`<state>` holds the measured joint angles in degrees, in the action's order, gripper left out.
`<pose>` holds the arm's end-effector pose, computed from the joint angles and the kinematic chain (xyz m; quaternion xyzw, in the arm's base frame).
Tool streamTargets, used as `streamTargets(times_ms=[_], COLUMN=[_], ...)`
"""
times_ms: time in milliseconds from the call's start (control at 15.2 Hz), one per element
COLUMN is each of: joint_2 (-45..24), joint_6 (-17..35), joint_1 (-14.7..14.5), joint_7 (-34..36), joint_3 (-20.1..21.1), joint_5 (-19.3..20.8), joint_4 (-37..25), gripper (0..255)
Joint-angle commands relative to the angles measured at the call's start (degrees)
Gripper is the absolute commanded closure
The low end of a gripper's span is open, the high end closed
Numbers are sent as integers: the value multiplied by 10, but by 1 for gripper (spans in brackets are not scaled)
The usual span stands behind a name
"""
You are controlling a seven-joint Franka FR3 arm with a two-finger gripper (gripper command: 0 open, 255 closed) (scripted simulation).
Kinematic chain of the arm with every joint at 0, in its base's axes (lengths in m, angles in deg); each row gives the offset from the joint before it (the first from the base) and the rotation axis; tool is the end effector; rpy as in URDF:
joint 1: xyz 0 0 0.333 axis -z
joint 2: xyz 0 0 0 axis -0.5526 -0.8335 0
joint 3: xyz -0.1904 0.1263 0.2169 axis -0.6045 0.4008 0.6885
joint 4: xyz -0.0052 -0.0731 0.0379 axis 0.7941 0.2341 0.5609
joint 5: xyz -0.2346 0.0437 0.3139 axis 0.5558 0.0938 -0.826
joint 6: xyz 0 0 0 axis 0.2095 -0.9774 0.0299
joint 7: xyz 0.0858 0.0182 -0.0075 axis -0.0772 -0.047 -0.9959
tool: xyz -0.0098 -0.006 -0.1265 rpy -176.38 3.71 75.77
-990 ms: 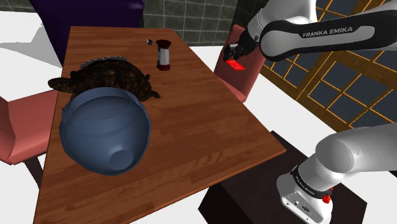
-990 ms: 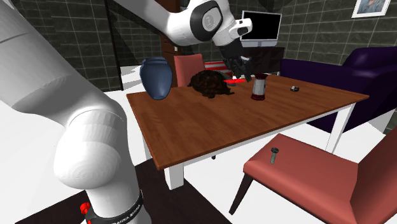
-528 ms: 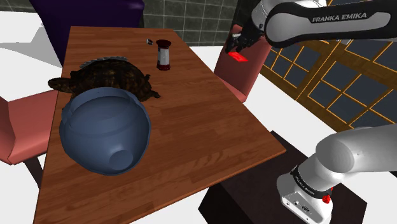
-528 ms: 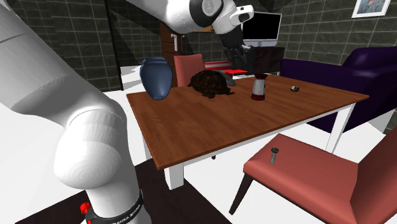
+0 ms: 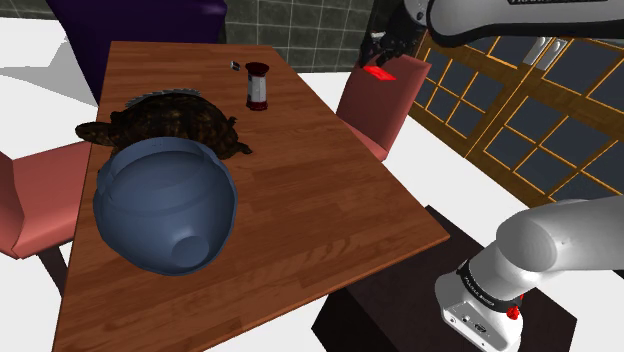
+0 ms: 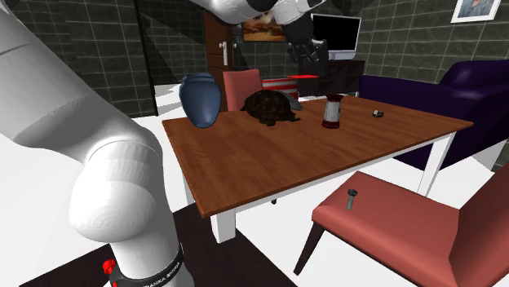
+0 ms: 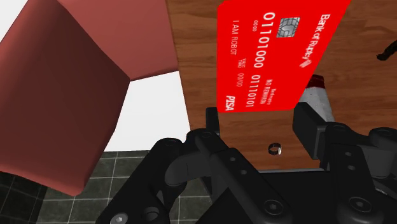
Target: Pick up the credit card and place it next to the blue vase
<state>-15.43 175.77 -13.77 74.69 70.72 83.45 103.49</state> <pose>0.4550 0.0256 0.5721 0.9521 -0.1046 0.2854 0.0343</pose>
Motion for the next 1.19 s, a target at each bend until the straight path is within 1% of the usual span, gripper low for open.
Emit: streamTargets(times_ms=[0,264,660,1122], joint_2=[1,0,55,97], joint_6=[-15,-45,-76,-121], joint_1=[0,1,-21,-44], joint_7=[-2,-4,69,156], joint_3=[-2,-6,52,127], joint_5=[0,1,-8,-22], joint_4=[-14,-44,-24,-31], gripper=[255,255,255,255])
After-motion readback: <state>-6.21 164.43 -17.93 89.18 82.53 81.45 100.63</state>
